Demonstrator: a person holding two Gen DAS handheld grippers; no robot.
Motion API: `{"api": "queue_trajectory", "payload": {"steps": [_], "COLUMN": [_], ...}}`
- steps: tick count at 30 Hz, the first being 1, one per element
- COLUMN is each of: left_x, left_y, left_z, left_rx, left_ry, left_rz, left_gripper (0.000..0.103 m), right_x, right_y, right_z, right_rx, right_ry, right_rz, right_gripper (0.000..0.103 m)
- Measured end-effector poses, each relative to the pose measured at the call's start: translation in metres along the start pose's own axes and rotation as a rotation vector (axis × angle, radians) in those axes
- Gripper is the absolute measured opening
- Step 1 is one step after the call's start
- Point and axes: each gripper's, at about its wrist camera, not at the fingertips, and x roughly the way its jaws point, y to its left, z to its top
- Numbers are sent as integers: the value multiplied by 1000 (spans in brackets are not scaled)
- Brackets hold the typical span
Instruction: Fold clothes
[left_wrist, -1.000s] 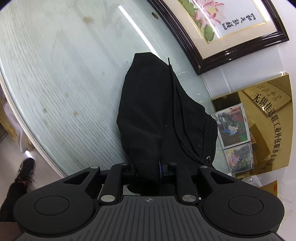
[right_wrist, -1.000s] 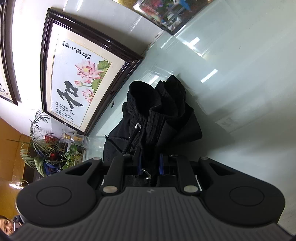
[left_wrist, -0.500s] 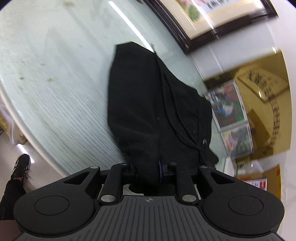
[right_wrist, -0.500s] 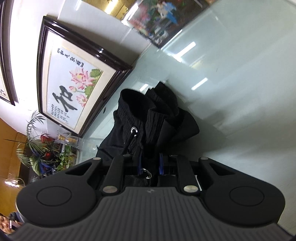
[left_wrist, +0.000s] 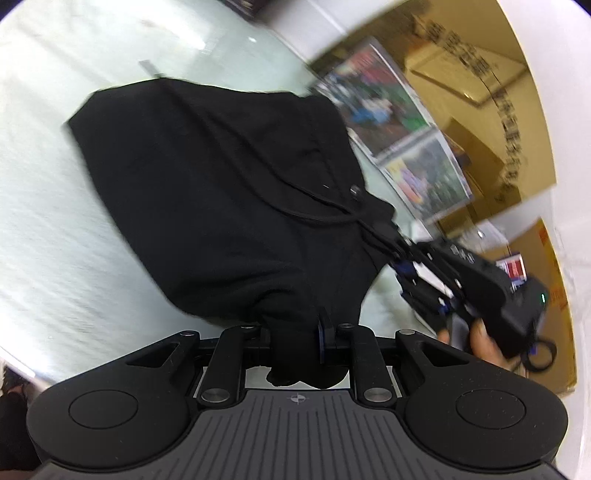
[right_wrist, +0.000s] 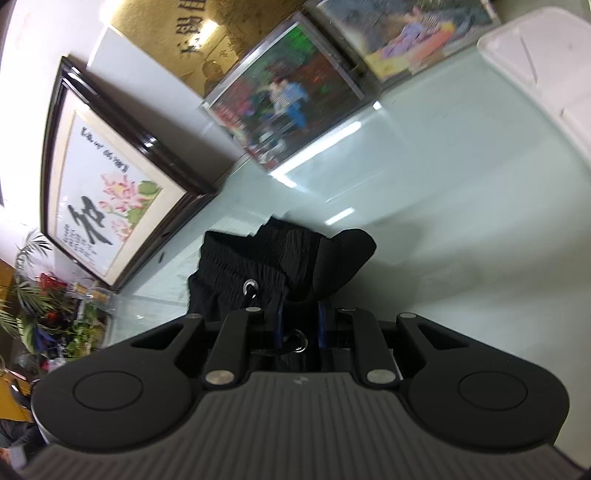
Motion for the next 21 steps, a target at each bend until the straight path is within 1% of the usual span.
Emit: {"api": "queue_trajectory", "payload": {"steps": [6,12,15,17,18,19,20,21], "left_x": [37,57,65,66,67,68,69,68], "left_y": [-34,-57,-65,-66,-66,-67,-67,-68], "left_z": [-10,-23,-27,-31,-33,-36,-40,-43], "left_rx": [45,69,80,87,91,102,113,127], "left_ry": [11,-3,1,35,52,65,76,75], "left_rz": [-26,-23,-13,-23,-29,-31,-32,-26], "left_gripper": [19,20,25,38,42,52,59,60], "right_x": [4,17,26,32,35,37,38,39], "right_y": [-12,-14,-16,-18,-19,-19,-18,-18], "right_z": [33,63,76,82,85,86,87,88], "right_rx": [-54,-119,-132,-135,-141,-151,-162,-170], "right_ry": [-8,-11,-2,4,1,-4,-9,-19], "right_rz": [-34,-53,-60,-74,-79,-86,-93,-106], "right_gripper": [18,18,18,18,18,18,19,23]}}
